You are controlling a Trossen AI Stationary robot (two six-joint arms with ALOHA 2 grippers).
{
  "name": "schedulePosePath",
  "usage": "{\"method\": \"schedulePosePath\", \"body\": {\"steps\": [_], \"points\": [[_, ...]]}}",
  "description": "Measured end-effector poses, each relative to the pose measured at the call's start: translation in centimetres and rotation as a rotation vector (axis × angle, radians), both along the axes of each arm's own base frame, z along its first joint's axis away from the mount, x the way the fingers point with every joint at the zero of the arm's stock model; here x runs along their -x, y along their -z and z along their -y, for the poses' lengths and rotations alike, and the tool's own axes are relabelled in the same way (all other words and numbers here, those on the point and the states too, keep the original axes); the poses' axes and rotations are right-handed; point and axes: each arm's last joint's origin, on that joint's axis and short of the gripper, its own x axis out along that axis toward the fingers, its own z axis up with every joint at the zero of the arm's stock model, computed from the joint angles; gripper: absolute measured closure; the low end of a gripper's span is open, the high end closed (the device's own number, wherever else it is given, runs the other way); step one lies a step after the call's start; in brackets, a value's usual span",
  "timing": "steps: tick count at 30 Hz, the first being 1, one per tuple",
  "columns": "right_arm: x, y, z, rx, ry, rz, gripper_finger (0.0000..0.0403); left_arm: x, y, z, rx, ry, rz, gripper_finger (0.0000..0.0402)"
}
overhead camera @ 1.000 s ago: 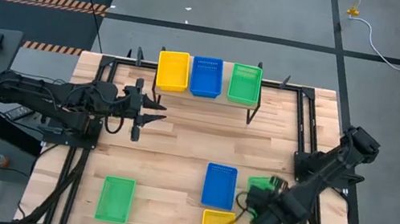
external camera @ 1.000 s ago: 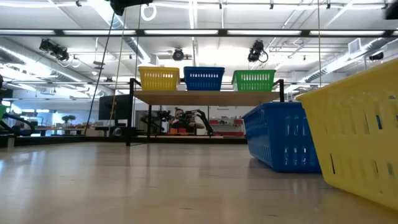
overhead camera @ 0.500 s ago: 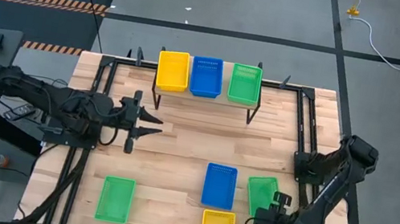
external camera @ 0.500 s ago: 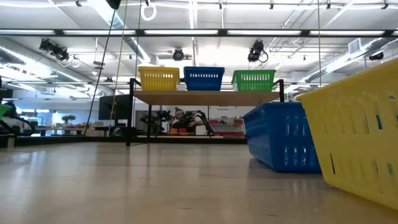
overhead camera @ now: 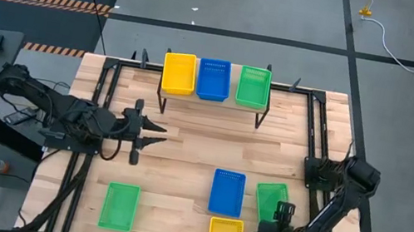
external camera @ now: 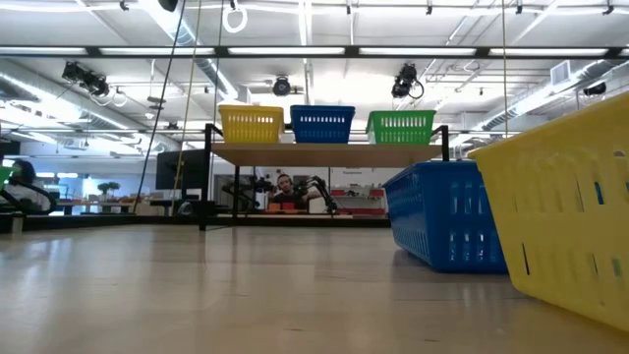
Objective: Stack baskets on shelf by color
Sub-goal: Stack the right green basket on the other green basket on the shelf
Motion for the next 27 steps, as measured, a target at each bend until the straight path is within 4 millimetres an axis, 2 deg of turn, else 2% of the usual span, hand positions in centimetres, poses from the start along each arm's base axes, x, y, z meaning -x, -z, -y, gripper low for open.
{"method": "schedulePosePath", "body": {"steps": [6,13,14,20,23,27], "points": [[-0.2,0.8,-0.6,-0.028,-0.016,0.007,0.0240,0.0,-0.1,0.0,0.000,-0.008,0.007,0.0285],[-0.1,0.7,-0.5,-0.022,-0.078,-0.034,0.0382,0.0,-0.1,-0.1,-0.006,-0.037,0.011,0.0285],[-0.1,0.7,-0.4,-0.018,-0.076,-0.040,0.0390,0.0,-0.1,-0.1,-0.005,-0.037,0.011,0.0285],[-0.1,0.0,0.8,0.079,-0.080,-0.116,0.0393,0.0,-0.1,-0.1,-0.001,-0.037,0.012,0.0285],[-0.7,-2.0,1.7,0.144,-0.098,-0.127,0.0392,0.0,-0.1,-0.1,0.001,-0.038,0.012,0.0285],[-2.3,-5.5,3.4,0.199,-0.114,-0.094,0.0392,0.0,-0.1,-0.1,0.002,-0.038,0.013,0.0285]]}}
